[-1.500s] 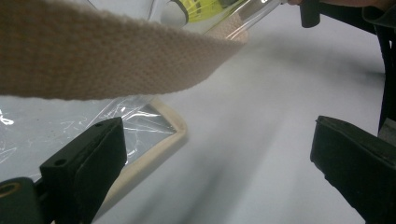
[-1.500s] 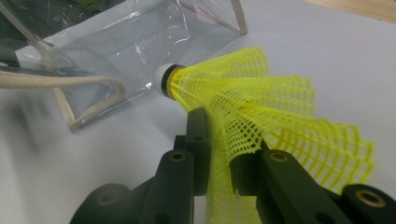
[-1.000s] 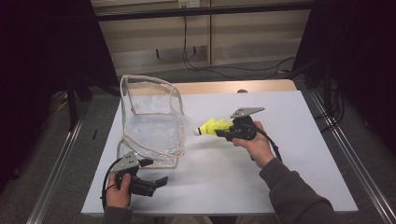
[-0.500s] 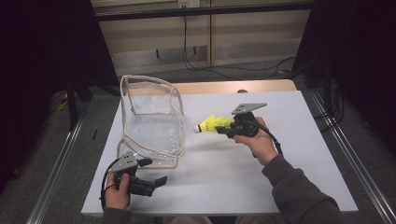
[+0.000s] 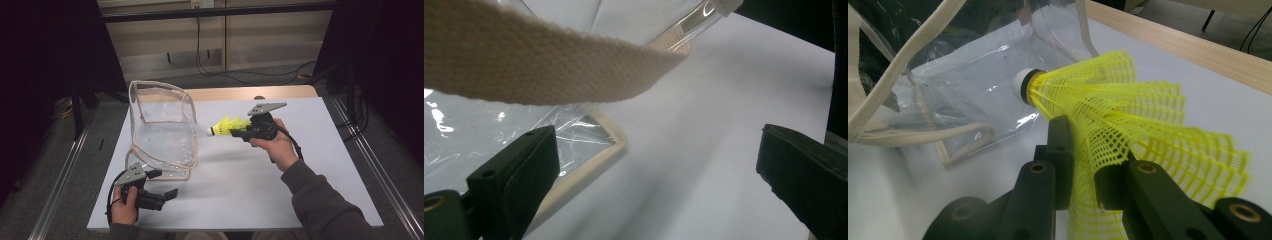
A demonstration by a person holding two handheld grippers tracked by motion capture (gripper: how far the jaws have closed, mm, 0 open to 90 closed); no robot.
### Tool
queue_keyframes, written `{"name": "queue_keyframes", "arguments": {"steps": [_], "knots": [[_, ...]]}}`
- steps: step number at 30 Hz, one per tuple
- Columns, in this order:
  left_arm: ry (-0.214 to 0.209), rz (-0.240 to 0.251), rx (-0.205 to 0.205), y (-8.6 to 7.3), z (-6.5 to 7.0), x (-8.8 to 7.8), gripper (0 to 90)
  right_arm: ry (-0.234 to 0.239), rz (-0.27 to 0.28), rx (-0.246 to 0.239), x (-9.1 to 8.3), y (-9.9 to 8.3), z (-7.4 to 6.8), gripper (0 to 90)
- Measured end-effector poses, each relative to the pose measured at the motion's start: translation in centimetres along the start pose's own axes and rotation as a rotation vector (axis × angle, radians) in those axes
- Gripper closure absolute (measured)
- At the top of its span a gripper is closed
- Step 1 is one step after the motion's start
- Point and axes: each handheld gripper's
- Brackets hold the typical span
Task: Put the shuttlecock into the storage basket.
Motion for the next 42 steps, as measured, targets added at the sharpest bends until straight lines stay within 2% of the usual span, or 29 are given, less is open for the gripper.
{"name": "queue_keyframes", "arguments": {"steps": [22, 42], "knots": [[0.001, -0.007, 0.005, 0.0, -0.1, 0.0, 3.7, -0.018, 0.005, 0.005, -0.6, 2.4, 0.5, 79.6], [-0.002, -0.005, 0.008, 0.0, -0.1, 0.1, 3.7, -0.016, 0.007, -0.013, -0.5, 4.9, 0.0, 79.6]]}}
Point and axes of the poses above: each handheld gripper's, and its own axes: x roughly forward along the jaws, y roughly out of its top, z roughly to its right, and after that the axes turned 1 degree about -y, right-handed
